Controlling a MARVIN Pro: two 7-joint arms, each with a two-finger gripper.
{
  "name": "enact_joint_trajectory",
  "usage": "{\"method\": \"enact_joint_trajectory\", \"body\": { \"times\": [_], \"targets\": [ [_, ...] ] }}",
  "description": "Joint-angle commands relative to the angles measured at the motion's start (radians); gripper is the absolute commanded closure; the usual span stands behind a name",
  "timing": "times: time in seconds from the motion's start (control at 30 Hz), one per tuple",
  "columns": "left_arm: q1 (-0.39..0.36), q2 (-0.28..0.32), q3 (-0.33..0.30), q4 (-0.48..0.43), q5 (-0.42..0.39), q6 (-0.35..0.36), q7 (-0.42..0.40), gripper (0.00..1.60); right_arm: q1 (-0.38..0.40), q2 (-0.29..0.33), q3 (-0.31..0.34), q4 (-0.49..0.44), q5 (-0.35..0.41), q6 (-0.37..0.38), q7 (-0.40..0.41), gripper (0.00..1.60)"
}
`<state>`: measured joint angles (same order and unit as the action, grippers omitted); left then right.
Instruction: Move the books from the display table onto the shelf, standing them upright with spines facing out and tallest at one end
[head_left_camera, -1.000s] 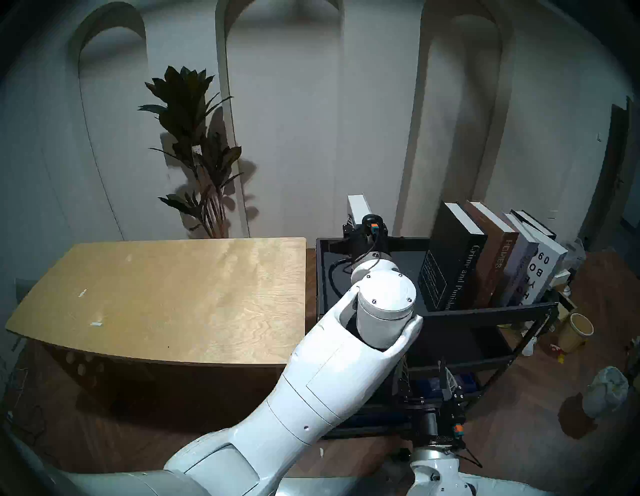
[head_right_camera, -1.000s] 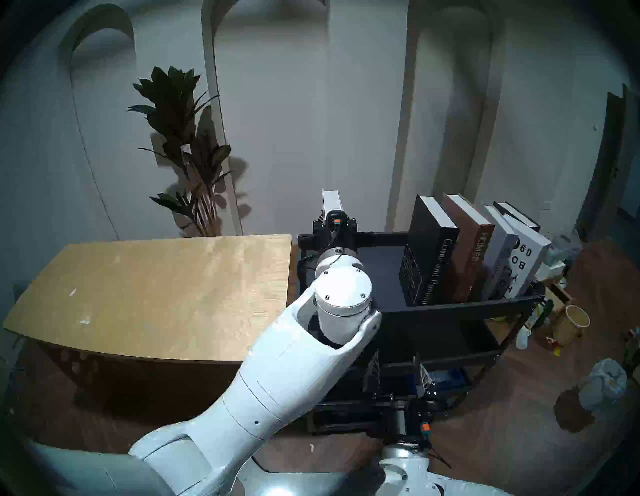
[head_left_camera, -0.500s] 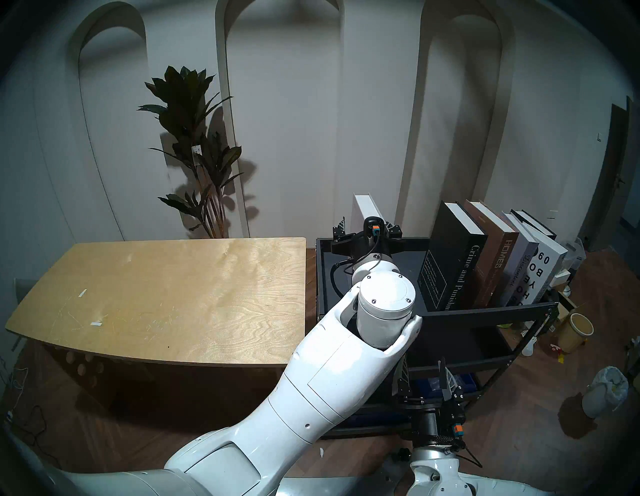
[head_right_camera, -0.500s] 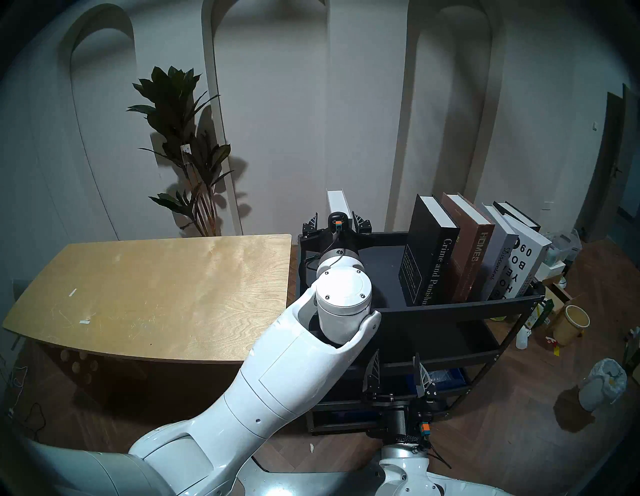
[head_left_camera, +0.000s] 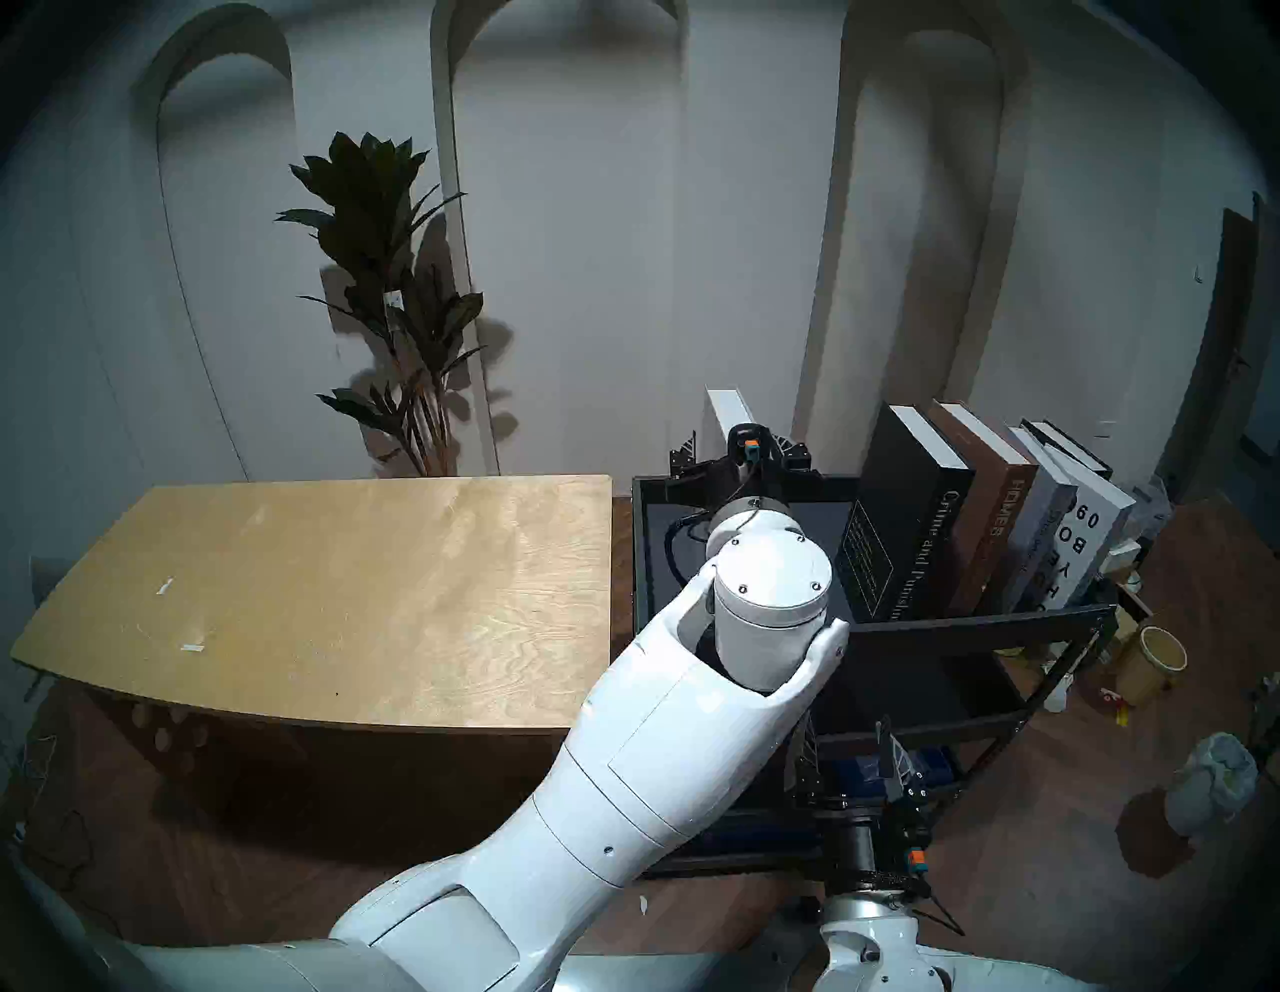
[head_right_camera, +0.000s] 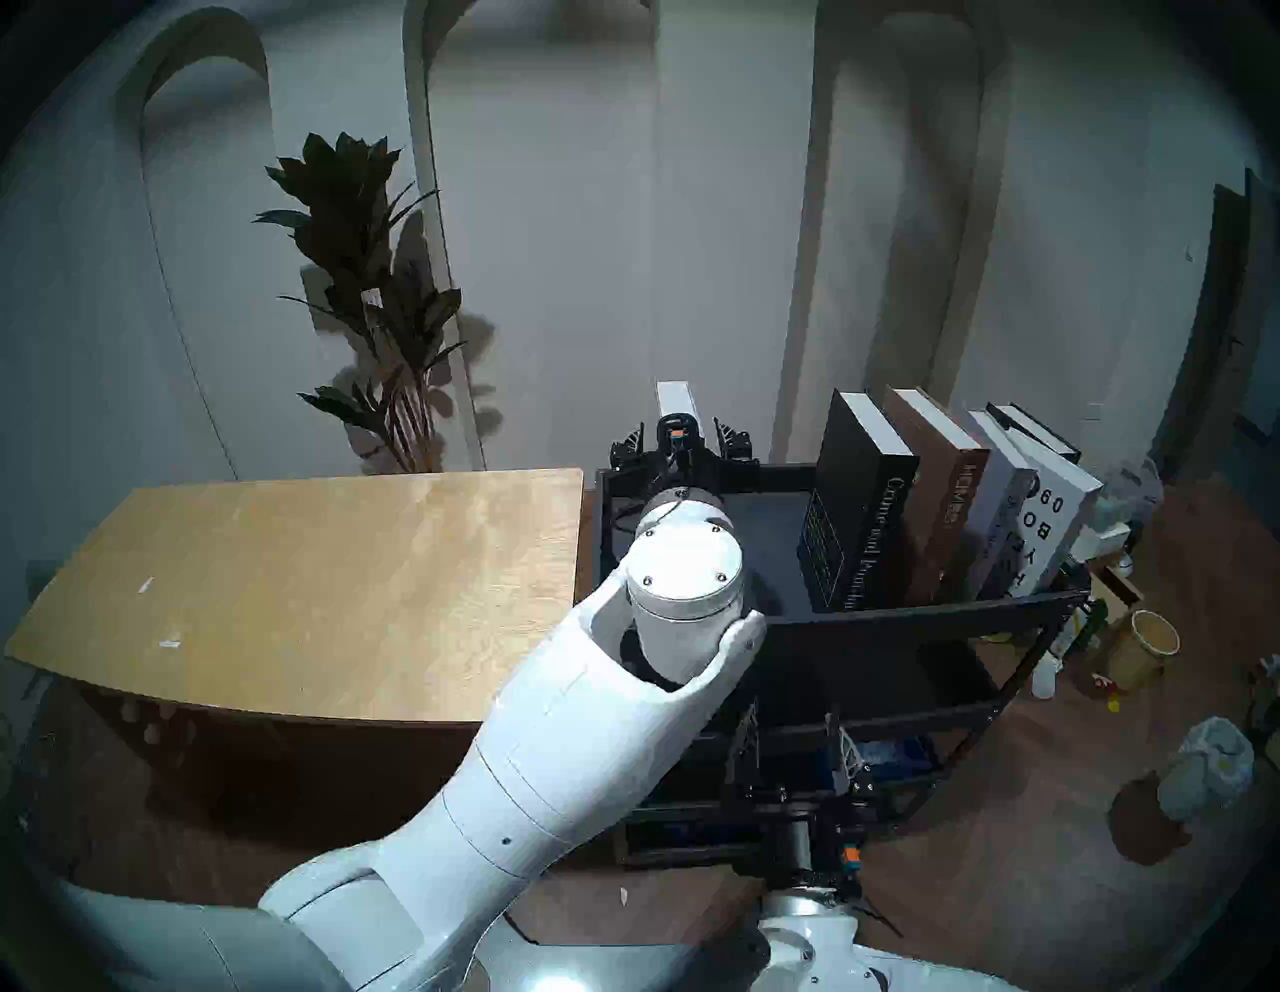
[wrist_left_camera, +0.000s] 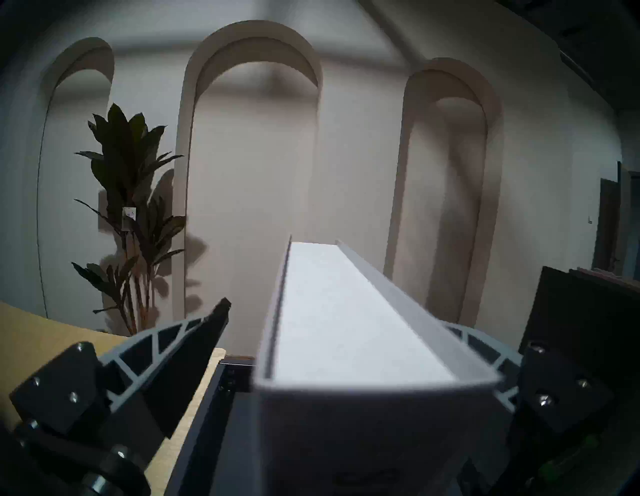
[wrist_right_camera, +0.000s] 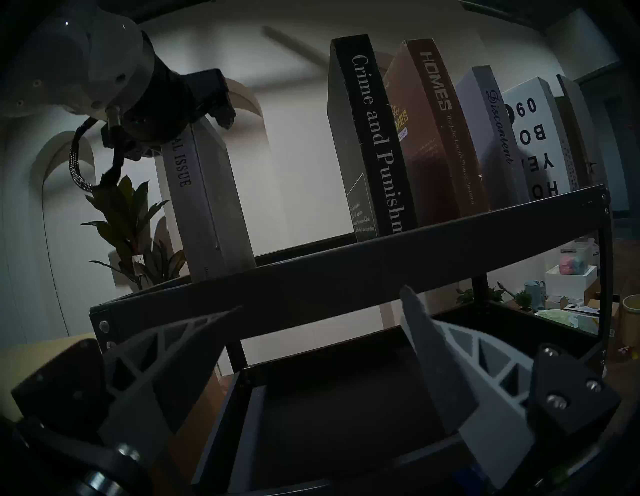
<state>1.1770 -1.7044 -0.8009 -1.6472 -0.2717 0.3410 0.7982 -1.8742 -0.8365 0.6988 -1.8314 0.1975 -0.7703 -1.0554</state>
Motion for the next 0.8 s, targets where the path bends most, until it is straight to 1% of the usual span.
{"method": "enact_joint_trajectory", "body": {
  "times": [0.0,0.13,0.27,0.33,0.37,0.4,0.43,0.47,0.53,0.57,0.6,0.7,0.77],
  "targets": [
    [0.004,0.009,0.008,-0.109,-0.026,0.024,0.026,0.0,0.001,-0.003,0.001,-0.015,-0.003,-0.001,-0.002,0.0],
    [0.004,0.01,0.007,-0.149,-0.026,0.053,0.036,0.0,0.001,-0.003,0.001,-0.016,-0.003,-0.001,-0.002,0.0],
    [-0.001,0.027,0.007,-0.201,-0.025,0.073,0.041,0.0,0.001,-0.003,0.001,-0.015,-0.003,-0.001,-0.001,0.0],
    [0.006,0.023,-0.006,-0.239,-0.049,0.057,0.032,0.0,0.001,-0.004,0.001,-0.015,-0.003,-0.001,-0.001,0.0],
    [-0.017,0.03,0.006,-0.241,-0.027,0.045,0.028,0.0,0.001,-0.003,0.001,-0.014,-0.003,-0.001,-0.001,0.0],
    [-0.017,0.03,0.006,-0.241,-0.027,0.045,0.028,0.0,0.001,-0.003,0.001,-0.014,-0.003,-0.001,-0.001,0.0],
    [-0.031,0.018,0.002,-0.282,-0.037,0.035,0.02,0.0,0.001,-0.004,0.001,-0.013,-0.003,-0.002,-0.001,0.0],
    [-0.049,0.012,0.003,-0.282,-0.028,0.031,0.022,0.0,0.002,-0.004,0.001,-0.013,-0.003,-0.002,0.0,0.0],
    [-0.073,-0.001,0.003,-0.313,-0.022,0.019,0.017,0.0,0.002,-0.005,0.001,-0.011,-0.002,-0.002,0.0,0.0],
    [-0.088,-0.007,0.01,-0.334,-0.015,0.016,0.013,0.0,0.002,-0.006,0.001,-0.011,-0.002,-0.002,0.0,0.0],
    [-0.102,-0.023,0.015,-0.336,-0.013,0.007,0.01,0.0,0.002,-0.005,0.001,-0.01,-0.002,-0.002,0.0,0.0],
    [-0.131,-0.07,0.05,-0.383,-0.017,-0.015,-0.014,0.0,0.002,-0.006,0.0,-0.008,-0.002,-0.002,0.001,0.0],
    [-0.149,-0.078,0.07,-0.409,-0.018,-0.028,-0.029,0.0,0.002,-0.007,0.0,-0.007,-0.002,-0.002,0.001,0.0]
  ]
}}
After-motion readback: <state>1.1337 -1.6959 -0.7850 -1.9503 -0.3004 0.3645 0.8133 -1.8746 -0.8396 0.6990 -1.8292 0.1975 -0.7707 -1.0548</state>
